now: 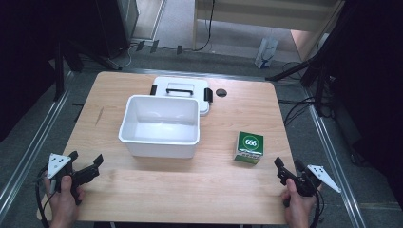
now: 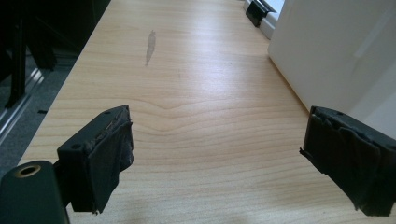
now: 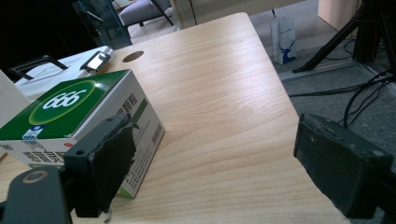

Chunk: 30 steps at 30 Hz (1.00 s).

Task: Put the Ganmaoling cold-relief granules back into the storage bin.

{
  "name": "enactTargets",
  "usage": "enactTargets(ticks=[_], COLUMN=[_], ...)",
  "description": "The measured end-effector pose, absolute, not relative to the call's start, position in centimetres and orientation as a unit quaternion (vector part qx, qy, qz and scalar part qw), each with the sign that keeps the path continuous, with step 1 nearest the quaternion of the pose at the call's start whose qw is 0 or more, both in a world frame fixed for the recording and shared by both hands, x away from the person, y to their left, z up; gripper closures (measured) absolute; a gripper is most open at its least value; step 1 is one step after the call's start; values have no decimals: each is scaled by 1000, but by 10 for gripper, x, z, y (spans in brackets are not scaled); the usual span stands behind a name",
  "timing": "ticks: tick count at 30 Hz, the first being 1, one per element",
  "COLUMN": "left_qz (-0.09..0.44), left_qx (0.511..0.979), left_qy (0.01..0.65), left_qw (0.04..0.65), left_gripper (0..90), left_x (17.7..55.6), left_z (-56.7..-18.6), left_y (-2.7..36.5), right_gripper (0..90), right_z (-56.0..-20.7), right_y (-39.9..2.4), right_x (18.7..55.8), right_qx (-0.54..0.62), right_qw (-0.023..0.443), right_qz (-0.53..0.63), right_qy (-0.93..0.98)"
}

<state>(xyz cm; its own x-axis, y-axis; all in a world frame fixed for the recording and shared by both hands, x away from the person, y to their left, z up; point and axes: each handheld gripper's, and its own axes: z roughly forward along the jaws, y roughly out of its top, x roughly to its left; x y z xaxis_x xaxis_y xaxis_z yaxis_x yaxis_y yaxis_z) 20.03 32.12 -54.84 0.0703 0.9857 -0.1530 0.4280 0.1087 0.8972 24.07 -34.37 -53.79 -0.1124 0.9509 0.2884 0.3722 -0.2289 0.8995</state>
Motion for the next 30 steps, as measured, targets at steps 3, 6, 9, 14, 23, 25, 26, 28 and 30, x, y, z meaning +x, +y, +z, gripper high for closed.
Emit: enactTargets(ticks=[3,6,9,14,23,25,26,28,30], left_qz=[317,319,324,320,316,313,309,302,303], left_qx=[581,581,586,580,573,566,564,558,553], left_qy=[611,610,604,604,599,604,606,609,611], left_qw=[435,435,432,444,461,466,469,476,478], left_gripper=[92,92,91,92,97,97,97,99,100], left_x=[202,204,208,208,206,206,206,206,205], left_z=[-549,-550,-551,-551,-552,-552,-552,-552,-553], left_y=[322,321,320,322,324,326,327,329,330], right_gripper=[124,175,197,345,307,288,286,280,260], right_z=[-539,-538,-540,-539,-528,-527,-526,-524,-521], right_y=[-338,-334,-339,-342,-337,-337,-337,-337,-337], right_x=[242,242,244,245,245,245,244,245,246], right_qx=[588,579,584,569,540,540,536,526,524], right_qw=[296,295,280,276,297,290,287,286,271], right_qz=[492,490,505,529,493,493,494,489,482], right_qy=[570,581,571,565,614,618,622,634,647])
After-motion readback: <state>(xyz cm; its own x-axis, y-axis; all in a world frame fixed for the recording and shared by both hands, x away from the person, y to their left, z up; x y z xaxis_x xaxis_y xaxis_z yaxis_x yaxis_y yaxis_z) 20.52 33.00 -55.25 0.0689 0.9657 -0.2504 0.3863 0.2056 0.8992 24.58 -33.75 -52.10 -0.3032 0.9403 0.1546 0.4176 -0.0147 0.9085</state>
